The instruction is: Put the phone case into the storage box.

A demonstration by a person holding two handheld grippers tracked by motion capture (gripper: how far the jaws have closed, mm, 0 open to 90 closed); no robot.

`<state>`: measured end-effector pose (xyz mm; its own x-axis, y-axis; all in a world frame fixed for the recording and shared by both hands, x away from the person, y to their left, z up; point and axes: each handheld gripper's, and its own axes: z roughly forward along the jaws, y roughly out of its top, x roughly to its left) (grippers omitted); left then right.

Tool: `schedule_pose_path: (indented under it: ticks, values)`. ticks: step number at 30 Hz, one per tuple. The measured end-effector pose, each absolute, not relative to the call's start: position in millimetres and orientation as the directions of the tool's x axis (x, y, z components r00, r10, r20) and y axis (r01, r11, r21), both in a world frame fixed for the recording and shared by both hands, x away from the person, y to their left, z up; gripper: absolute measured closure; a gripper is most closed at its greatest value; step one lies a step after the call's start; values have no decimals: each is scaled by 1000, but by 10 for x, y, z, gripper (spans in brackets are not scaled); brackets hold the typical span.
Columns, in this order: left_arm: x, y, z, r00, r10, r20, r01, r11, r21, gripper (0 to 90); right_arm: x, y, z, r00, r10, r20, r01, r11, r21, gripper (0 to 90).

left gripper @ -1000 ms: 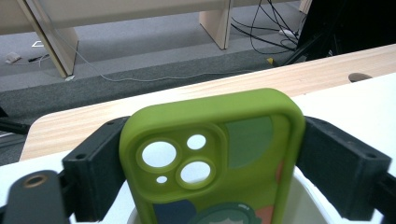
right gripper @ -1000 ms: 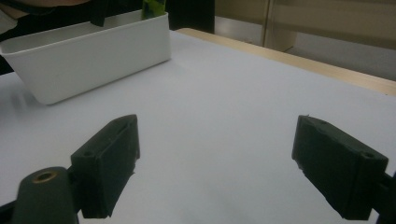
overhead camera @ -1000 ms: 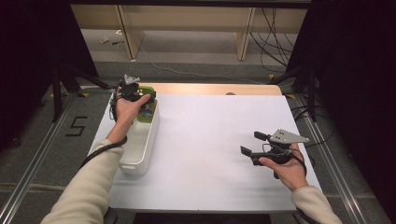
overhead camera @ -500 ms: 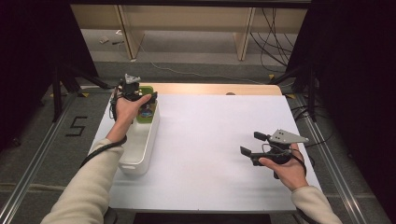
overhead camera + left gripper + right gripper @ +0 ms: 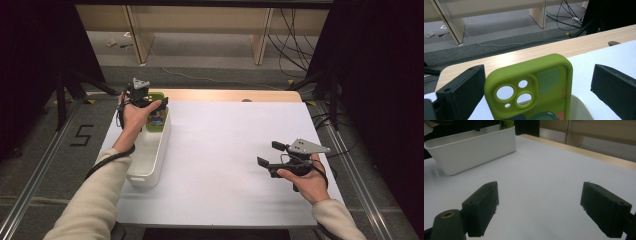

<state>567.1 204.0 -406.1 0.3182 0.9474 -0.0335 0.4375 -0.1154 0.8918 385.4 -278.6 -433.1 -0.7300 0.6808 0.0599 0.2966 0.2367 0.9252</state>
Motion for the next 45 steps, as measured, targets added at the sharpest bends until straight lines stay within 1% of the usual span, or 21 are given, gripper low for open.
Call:
schedule_pose_path:
  ticks: [11, 18, 23, 28, 41, 45]
  values:
    - [5598, 2063, -3939, 307, 951, -31, 415, -105, 904, 0, 3851, -2788, -4320, -728, 683, 61, 293, 229, 928, 161]
    - [5475, 2078, -3872, 310, 951, -17, 399, -114, 910, 0, 3854, -2790, -4319, -724, 687, 60, 293, 227, 929, 161]
    - [5383, 2056, -3858, 313, 949, -28, 391, -102, 915, 0, 3852, -2792, -4313, -725, 687, 60, 293, 228, 928, 161]
    - [5287, 2016, -3841, 340, 939, -48, 383, -92, 919, 0, 3852, -2789, -4315, -725, 686, 60, 291, 226, 930, 161]
    - [5051, 1961, -3815, 390, 919, -48, 361, -105, 927, 0, 3844, -2795, -4305, -723, 688, 60, 292, 226, 930, 160]
    - [4990, 1937, -3807, 404, 913, -62, 351, -92, 932, 0, 3841, -2795, -4305, -723, 689, 59, 295, 229, 928, 160]
